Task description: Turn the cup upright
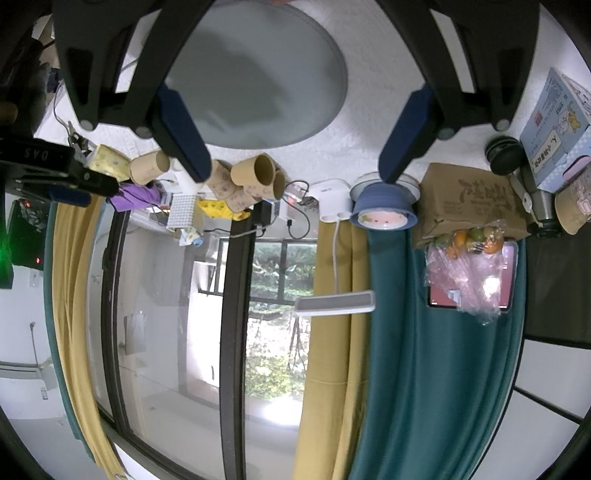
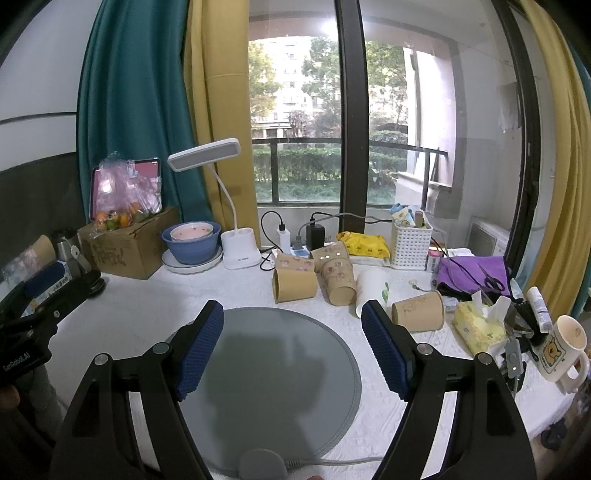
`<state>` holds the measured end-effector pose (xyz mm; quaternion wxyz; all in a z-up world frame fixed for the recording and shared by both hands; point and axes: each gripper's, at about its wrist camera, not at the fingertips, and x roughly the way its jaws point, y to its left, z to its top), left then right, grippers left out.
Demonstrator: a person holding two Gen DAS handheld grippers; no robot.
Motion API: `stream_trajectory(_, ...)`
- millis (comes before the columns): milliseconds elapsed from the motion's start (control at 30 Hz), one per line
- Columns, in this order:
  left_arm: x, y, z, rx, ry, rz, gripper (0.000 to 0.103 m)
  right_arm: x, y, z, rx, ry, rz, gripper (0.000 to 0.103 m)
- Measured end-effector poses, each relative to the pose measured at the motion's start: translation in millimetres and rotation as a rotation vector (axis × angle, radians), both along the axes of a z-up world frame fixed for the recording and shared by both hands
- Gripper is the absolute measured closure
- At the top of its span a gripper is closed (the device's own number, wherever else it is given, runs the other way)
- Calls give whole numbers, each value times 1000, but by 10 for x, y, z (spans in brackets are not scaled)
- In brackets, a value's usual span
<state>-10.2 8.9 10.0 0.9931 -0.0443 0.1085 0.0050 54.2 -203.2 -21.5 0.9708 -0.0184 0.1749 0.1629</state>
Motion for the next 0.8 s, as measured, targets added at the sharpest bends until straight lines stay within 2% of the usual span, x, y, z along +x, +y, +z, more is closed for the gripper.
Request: stream_trajectory(800,43,-30,69,0,-4,-7,10,8,-2,18,1,-1,4,23)
